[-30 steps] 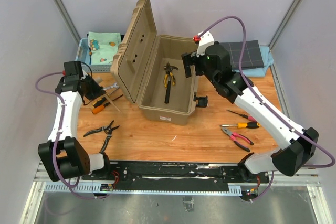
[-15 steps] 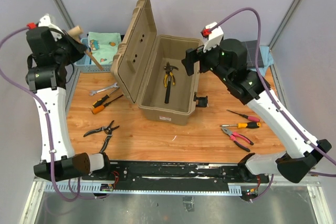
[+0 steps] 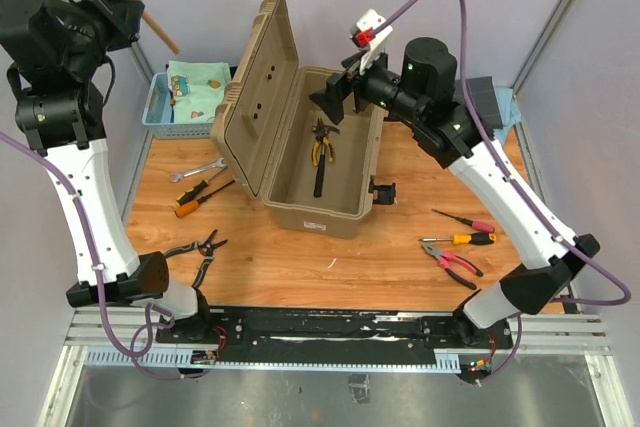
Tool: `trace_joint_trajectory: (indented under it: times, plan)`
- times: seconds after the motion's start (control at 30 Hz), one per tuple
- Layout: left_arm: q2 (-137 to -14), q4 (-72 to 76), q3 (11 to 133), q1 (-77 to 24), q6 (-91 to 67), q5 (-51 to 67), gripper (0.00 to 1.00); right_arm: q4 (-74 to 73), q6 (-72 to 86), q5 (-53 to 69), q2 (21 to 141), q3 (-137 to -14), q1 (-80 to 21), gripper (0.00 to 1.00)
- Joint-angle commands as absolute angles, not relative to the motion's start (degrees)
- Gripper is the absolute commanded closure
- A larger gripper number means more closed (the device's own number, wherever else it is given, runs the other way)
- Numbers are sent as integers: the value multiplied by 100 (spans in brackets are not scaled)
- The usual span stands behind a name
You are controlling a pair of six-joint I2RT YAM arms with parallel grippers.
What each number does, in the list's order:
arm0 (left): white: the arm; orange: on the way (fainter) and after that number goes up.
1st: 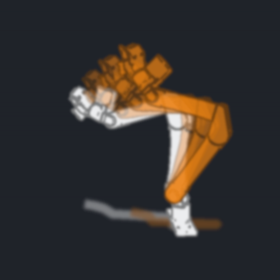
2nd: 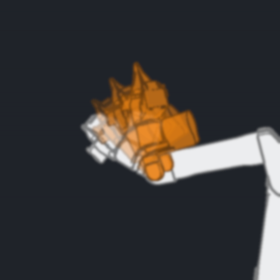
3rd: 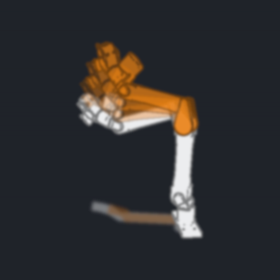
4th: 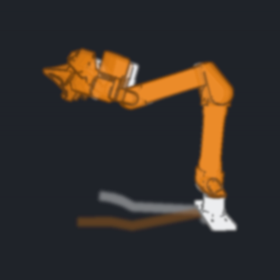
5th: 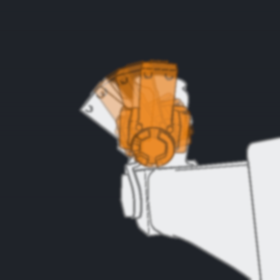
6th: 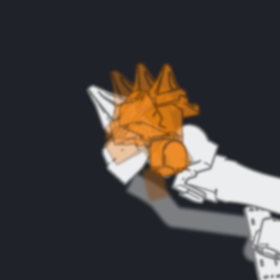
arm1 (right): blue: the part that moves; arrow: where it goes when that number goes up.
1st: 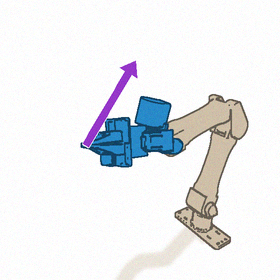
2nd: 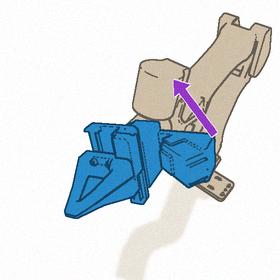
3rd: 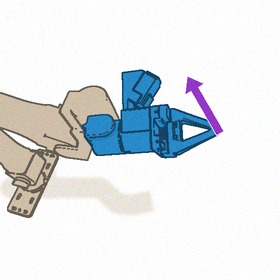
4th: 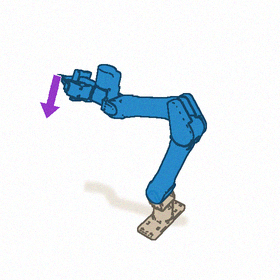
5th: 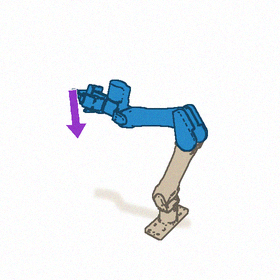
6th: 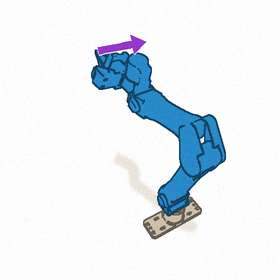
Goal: Pack the tool kit
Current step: Pick up the hammer at the center of the board.
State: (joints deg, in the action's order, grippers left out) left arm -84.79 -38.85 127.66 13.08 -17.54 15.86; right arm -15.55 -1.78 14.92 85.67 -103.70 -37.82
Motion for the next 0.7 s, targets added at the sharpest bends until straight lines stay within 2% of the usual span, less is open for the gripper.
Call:
trace_joint_trajectory:
  times: [0.0,0.13,0.3,0.4,0.67]
  plan:
    - [-8451,-2819,13312,1336,-2375,2962,100,-792,-714,2383,8713,-10447,-3849,0]
    - [-8696,-2352,13818,1338,-3436,3954,100,-633,-971,2720,8825,-10777,-3851,1]
    - [-8712,-1634,13207,1337,-4840,4864,100,-10,-1037,2814,8530,-10580,-3930,4]
    - [-8503,-1252,12640,1337,-5194,5191,100,8,-1037,2760,8377,-10589,-3979,7]
    - [-8592,-1164,12530,1243,-5429,6040,100,177,-967,2968,8232,-10509,-4340,15]
